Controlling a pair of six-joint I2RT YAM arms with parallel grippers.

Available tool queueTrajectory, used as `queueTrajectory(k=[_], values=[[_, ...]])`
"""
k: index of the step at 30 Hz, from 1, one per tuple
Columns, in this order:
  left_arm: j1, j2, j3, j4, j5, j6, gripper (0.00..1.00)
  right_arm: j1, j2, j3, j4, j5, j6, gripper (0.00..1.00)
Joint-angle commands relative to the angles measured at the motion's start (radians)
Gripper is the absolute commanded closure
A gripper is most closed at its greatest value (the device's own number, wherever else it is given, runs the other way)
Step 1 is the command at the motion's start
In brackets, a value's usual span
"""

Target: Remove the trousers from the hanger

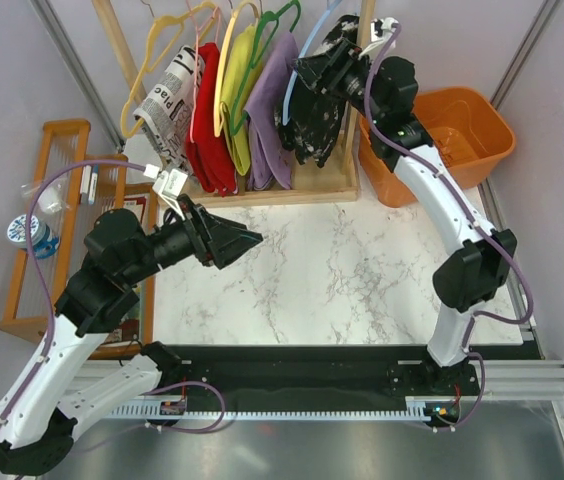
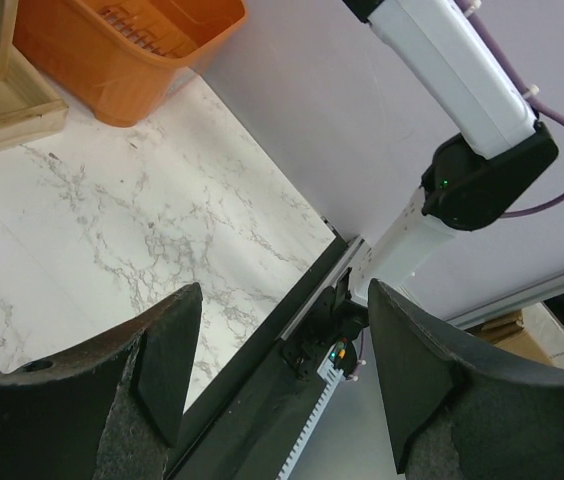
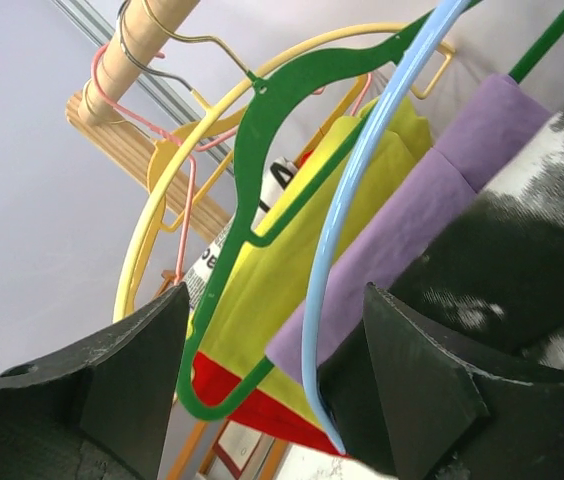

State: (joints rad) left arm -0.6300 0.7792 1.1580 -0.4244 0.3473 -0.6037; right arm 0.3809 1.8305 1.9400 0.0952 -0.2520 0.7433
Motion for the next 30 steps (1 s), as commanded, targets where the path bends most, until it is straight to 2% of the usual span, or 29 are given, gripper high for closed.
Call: queueTrajectory(k=[1,5,13,16,23,28,30], values=[[-0.002,-0.034,0.000,-0.040,-0.013,0.018,0.26,0.026,0.081,0.117,0.052,0.062,-0.033,0.24],[-0.002,-0.064,0.005,-0.062,-0.014,0.013,0.26,0.041,0.147,0.183,0.037,0.080,-0.032,0.28],[-0.002,-0.126,0.009,-0.085,0.018,-0.047,0.26,0.061,0.226,0.237,0.072,0.080,-0.019,0.28],[-0.002,-0.146,0.019,-0.097,0.022,-0.041,0.26,0.061,0.243,0.247,0.084,0.086,0.004,0.34],[-0.002,-0.173,0.031,-0.155,-0.011,-0.021,0.26,0.061,0.274,0.296,0.100,0.092,0.060,0.60],[-0.002,-0.184,0.032,-0.172,-0.019,-0.019,0.26,0.061,0.234,0.306,0.094,0.100,0.093,0.63],[-0.002,-0.182,0.037,-0.177,-0.018,-0.019,0.26,0.058,0.213,0.315,0.066,0.103,0.120,0.69]])
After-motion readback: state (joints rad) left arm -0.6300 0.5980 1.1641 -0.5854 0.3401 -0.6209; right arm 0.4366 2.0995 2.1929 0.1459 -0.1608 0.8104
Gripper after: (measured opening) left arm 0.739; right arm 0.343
